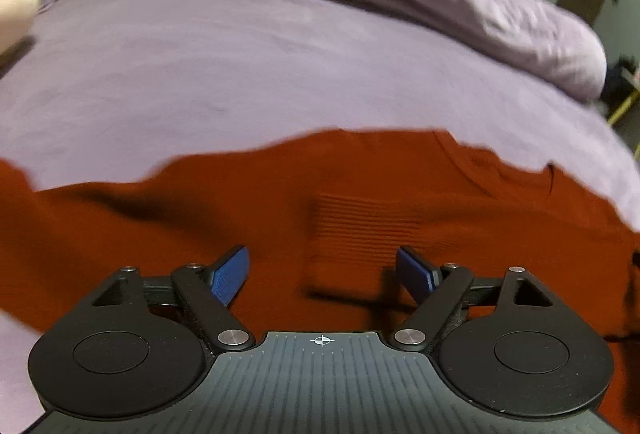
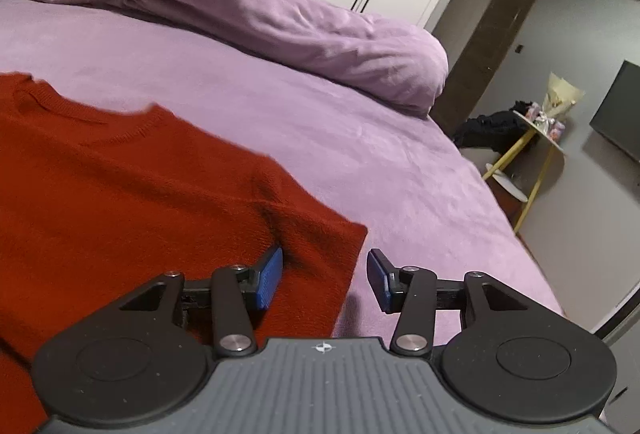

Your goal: Fold small clothes

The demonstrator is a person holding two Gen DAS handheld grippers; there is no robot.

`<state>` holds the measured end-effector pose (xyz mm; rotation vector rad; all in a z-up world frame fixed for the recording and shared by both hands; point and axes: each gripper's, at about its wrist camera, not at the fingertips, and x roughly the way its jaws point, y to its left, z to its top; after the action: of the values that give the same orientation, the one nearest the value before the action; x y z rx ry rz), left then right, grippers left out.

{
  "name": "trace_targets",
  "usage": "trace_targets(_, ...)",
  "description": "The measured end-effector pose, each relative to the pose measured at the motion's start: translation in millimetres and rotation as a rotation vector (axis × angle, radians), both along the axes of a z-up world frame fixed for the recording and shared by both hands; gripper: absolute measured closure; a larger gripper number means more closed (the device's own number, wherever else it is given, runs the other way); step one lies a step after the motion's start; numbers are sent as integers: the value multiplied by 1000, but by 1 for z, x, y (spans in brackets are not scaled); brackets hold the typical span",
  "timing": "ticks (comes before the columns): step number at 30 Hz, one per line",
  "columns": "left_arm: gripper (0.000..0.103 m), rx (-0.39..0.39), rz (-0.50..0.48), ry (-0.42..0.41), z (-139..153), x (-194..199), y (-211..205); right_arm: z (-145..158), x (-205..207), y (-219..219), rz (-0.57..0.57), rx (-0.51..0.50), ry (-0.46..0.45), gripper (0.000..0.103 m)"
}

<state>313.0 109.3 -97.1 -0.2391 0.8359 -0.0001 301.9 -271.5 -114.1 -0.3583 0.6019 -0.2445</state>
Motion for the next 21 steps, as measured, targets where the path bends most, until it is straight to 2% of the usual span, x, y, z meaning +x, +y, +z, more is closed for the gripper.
trace_targets(2,16,-25,49,-37,10,-24,34,20,-19,7,17,92,-37,56)
trace_targets(5,16,-15,198,-52,17,-61,100,39,-64,18,65,262,-87,45)
trace_targets(8,19,-7,364,-23,13,-88,166,43,-112,32,106,366,-103,44)
trace_targets(9,23,-21,425,-3,10,-94,188,42,-125,37,110,390,-106,45)
trace_targets(12,25,-110,537,-3,1,-106,234,34,-155,51,112,504,-69,46)
trace_targets(15,36,-237,658,-2,-13,-109,275,28,-169,62,97,597,-5,56)
trace_targets(18,40,-389,740,-80,-26,-111,306,27,-171,67,90,637,33,58)
trace_targets(20,56,-452,777,-110,-27,-107,318,32,-173,72,100,633,31,58)
trace_targets(21,77,-476,788,-111,-31,-104,322,34,-172,73,102,623,29,59)
